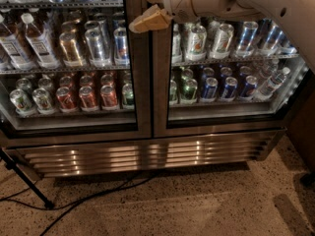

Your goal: Open left fridge door

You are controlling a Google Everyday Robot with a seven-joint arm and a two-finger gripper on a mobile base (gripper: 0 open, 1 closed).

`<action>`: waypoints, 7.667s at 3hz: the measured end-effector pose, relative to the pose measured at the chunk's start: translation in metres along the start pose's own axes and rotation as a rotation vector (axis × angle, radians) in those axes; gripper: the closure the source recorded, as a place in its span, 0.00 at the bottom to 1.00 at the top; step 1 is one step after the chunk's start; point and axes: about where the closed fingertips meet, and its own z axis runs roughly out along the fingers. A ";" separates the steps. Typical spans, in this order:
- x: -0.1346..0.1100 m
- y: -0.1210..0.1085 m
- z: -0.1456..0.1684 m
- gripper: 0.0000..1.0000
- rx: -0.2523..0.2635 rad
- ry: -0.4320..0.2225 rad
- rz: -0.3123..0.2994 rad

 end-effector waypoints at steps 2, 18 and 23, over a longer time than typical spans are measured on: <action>-0.006 -0.003 -0.001 0.24 0.005 -0.007 -0.009; -0.005 0.009 0.003 0.27 0.003 -0.019 -0.034; -0.010 0.001 0.000 1.00 0.011 -0.043 -0.047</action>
Offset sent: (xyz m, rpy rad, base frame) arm 0.1253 0.0701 0.2380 0.1218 -0.4032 0.0745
